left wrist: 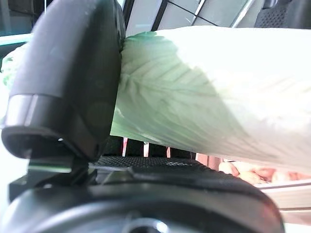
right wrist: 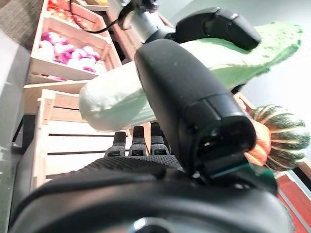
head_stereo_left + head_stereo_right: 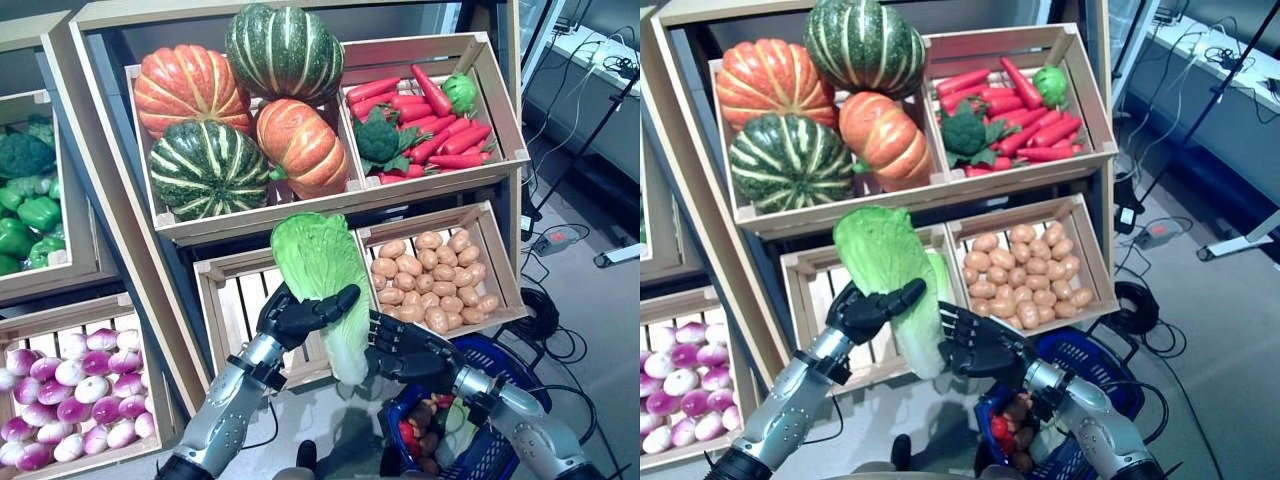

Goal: Put vegetables into the basket

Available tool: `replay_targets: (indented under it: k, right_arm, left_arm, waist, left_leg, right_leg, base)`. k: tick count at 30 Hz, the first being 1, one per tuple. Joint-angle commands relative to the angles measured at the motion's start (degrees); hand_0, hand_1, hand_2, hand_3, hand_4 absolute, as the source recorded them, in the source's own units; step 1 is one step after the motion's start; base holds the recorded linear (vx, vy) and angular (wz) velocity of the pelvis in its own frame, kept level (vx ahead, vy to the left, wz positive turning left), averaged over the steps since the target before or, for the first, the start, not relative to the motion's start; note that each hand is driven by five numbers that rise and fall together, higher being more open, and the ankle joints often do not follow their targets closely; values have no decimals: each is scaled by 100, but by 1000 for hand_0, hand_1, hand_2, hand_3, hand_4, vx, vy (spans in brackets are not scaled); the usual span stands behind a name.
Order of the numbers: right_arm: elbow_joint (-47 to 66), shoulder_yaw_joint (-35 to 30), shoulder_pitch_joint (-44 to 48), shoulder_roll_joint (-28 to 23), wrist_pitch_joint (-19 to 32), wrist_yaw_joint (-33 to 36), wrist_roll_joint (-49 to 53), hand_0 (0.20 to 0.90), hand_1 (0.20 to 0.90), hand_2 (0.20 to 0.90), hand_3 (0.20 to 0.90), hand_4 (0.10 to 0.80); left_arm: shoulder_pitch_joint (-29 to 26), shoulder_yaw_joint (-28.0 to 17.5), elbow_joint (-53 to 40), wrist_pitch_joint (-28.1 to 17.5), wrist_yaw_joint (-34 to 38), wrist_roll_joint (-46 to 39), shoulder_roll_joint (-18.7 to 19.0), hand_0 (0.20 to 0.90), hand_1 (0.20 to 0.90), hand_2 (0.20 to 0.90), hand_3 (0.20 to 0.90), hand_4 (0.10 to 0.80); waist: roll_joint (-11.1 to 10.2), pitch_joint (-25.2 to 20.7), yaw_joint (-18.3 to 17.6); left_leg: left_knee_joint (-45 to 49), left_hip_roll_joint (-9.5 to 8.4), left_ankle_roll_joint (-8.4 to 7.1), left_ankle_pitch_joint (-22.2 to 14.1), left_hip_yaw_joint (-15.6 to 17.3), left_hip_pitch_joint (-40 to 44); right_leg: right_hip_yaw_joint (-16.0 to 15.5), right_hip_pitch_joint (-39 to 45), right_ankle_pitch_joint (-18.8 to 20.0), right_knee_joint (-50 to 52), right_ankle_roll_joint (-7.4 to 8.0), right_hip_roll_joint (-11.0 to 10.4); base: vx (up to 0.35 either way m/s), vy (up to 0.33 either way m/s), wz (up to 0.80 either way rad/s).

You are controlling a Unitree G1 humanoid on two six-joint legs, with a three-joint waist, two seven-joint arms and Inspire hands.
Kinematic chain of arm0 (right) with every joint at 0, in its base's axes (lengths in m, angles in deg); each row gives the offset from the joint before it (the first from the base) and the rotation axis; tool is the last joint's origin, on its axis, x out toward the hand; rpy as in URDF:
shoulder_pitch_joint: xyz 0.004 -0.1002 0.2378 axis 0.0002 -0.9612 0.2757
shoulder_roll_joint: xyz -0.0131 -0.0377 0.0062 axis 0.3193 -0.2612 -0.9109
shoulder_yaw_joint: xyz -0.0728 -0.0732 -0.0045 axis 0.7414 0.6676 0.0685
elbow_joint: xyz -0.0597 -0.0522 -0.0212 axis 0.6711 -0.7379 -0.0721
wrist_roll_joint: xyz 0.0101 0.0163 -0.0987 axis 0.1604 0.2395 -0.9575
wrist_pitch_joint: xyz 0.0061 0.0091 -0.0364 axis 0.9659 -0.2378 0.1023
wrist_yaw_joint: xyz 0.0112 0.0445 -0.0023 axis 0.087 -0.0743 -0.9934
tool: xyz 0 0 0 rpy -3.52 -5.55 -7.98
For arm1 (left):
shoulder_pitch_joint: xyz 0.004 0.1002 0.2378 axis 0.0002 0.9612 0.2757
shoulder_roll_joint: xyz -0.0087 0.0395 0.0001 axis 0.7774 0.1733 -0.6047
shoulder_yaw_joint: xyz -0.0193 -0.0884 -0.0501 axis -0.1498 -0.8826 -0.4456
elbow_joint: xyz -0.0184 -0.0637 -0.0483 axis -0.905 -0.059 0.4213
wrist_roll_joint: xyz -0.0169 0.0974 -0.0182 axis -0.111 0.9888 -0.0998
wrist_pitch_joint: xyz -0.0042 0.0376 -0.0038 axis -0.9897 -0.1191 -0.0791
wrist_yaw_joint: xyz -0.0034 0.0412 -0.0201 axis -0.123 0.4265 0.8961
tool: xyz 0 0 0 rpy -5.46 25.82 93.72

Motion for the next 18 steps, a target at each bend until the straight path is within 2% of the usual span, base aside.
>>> replay_targets:
  k: [1,7,11,18]
  right_arm:
    - [848,-233,250,30,449,-98,599,900,900,900,900,800]
    - [946,-669,62,24,615,255,571,900,900,900,900,800]
    - [985,-839,29,46,611,225,586,900,900,900,900,800]
    - [1101,-641,121,73,314,-44,605,900,900,900,900,800]
  left_arm:
    - [-537,-177,-667,-339,-346,-165,-73,300,300,300,300,400]
    - [-444,-366,-701,-299,-337,-103,-54,300,300,300,300,400]
    - [-483,-412,-697,-275,-301,-28,-81,300,300,300,300,400]
    - [-610,-312,-640,-266,-233,33,-107,300,300,300,300,400]
  waist:
    - [-327,-526,-32]
    - [-337,-540,-109]
    - [-337,-531,-148]
    - [-354,-536,-155]
  left_leg:
    - [11,-31,-120,-394,131,162]
    - [11,-26,-94,-393,177,133]
    - [11,-21,-83,-386,196,106]
    - [11,-13,-76,-403,223,94]
  right_leg:
    - [29,236,-95,6,251,-253]
    - [66,173,-82,6,264,-240]
    - [95,138,-71,6,263,-226]
    - [107,113,-80,6,267,-230]
  base:
    - [-36,1,-5]
    - [-27,-5,-5]
    - [-17,-1,-7]
    - [0,0,0]
